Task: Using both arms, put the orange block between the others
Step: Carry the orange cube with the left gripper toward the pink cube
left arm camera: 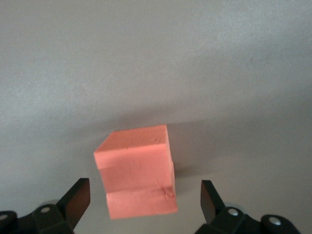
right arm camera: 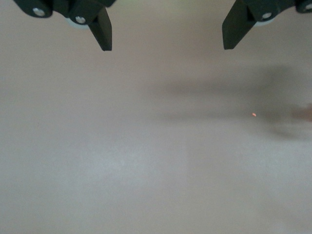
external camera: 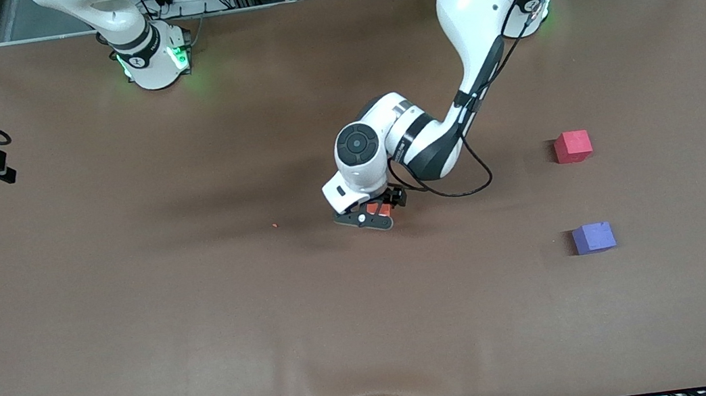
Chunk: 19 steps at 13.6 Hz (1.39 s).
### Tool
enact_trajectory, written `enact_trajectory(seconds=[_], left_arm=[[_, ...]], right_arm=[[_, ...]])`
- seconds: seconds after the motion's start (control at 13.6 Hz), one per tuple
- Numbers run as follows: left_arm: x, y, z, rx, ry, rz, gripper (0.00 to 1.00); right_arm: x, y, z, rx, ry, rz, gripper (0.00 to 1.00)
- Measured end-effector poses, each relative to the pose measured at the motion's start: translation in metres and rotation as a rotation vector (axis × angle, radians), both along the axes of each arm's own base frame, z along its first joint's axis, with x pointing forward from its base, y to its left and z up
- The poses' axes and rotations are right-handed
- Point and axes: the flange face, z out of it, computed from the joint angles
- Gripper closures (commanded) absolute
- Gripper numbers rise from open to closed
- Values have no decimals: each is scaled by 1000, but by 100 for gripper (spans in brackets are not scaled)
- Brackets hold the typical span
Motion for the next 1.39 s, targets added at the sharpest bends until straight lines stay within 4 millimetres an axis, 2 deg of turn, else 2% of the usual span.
enact_trajectory(seconds=[0.29, 0.37, 0.44, 0.51, 0.59, 0.66, 0.73, 0.81, 0.95, 1.03, 1.17, 1.25, 1.32, 1.39], left_arm=[[-1, 1, -13, 7, 10, 9, 0], [-1, 1, -15, 9, 13, 10, 9], [-1, 2, -18, 11, 15, 11, 28], [-1, 2, -20, 13, 18, 11, 54], [-2, 3, -22, 15, 20, 12, 75], [-1, 3, -23, 16, 21, 15, 91], [2, 6, -23, 17, 18, 25, 100], [9, 11, -20, 16, 13, 46, 100], [37, 42, 2, 21, 1, 105, 100], [53, 65, 22, 35, 5, 132, 100], [80, 121, 77, 64, 17, 155, 100], [86, 151, 102, 81, 26, 160, 100], [87, 178, 117, 98, 39, 165, 100], [86, 205, 121, 117, 57, 175, 100]], right_arm=[[-3, 0, -2, 3, 30, 0, 0], [-4, -1, -3, 3, 32, -1, 0], [-4, -1, -3, 3, 33, -2, 0], [-4, -1, -3, 3, 34, -2, 0], [-4, -2, -4, 3, 37, -4, 0], [-4, -5, -5, 3, 43, -9, 0], [-5, -11, -6, 4, 50, -20, 0], [-6, -20, -6, 5, 55, -36, 0], [-8, -34, -8, 7, 63, -62, 0], [-8, -38, -9, 7, 68, -69, 0], [-9, -41, -10, 9, 79, -76, 0], [-10, -41, -11, 9, 81, -76, 0], [-9, -41, -11, 9, 81, -75, 0], [-9, -41, -11, 9, 82, -75, 0]])
